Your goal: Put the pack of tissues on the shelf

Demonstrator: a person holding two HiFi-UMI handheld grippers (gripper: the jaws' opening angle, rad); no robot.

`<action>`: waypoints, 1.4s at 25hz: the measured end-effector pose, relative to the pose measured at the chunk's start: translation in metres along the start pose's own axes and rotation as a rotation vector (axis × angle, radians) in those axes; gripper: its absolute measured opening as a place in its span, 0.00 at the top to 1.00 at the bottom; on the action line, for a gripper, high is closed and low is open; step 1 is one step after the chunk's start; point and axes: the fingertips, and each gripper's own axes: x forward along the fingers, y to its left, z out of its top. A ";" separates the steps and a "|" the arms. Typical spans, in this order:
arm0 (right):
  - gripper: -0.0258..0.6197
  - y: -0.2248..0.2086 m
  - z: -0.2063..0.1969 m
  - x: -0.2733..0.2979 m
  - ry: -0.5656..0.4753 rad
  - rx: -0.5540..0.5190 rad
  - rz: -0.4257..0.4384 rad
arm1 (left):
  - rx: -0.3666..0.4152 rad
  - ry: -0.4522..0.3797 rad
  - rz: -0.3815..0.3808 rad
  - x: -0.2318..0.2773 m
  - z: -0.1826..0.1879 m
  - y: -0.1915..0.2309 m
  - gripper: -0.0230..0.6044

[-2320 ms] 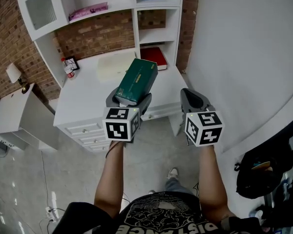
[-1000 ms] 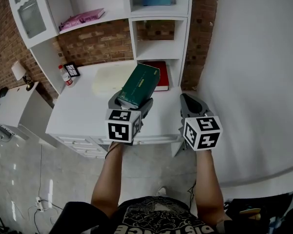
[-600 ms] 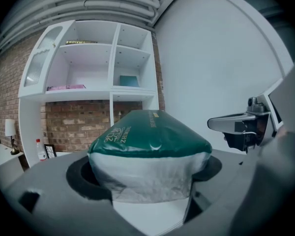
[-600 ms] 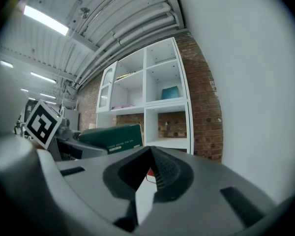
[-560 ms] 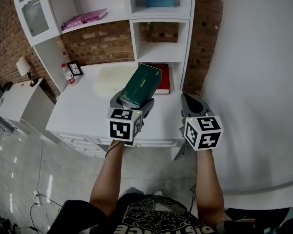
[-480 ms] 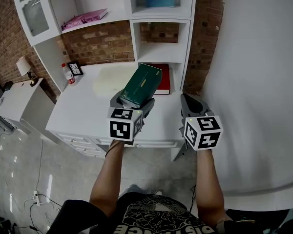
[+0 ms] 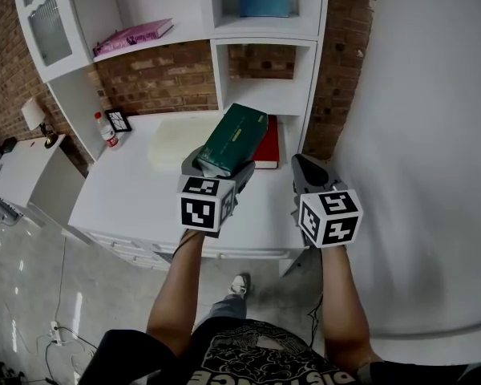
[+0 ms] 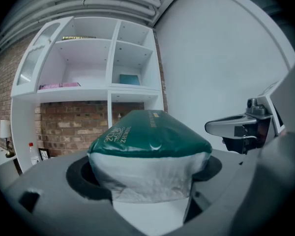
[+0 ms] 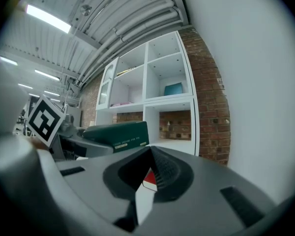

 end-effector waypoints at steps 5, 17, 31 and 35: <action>0.96 -0.016 0.002 0.037 0.009 -0.018 -0.008 | -0.004 -0.004 -0.017 0.042 0.004 0.017 0.22; 0.96 -0.048 0.007 0.115 0.031 -0.016 -0.045 | -0.008 0.018 -0.077 0.129 0.015 0.054 0.22; 0.96 -0.077 0.012 0.162 0.039 -0.028 -0.100 | 0.024 0.025 -0.160 0.214 0.034 0.064 0.22; 0.96 -0.082 0.012 0.173 0.045 -0.032 -0.109 | 0.040 0.028 -0.176 0.237 0.038 0.065 0.22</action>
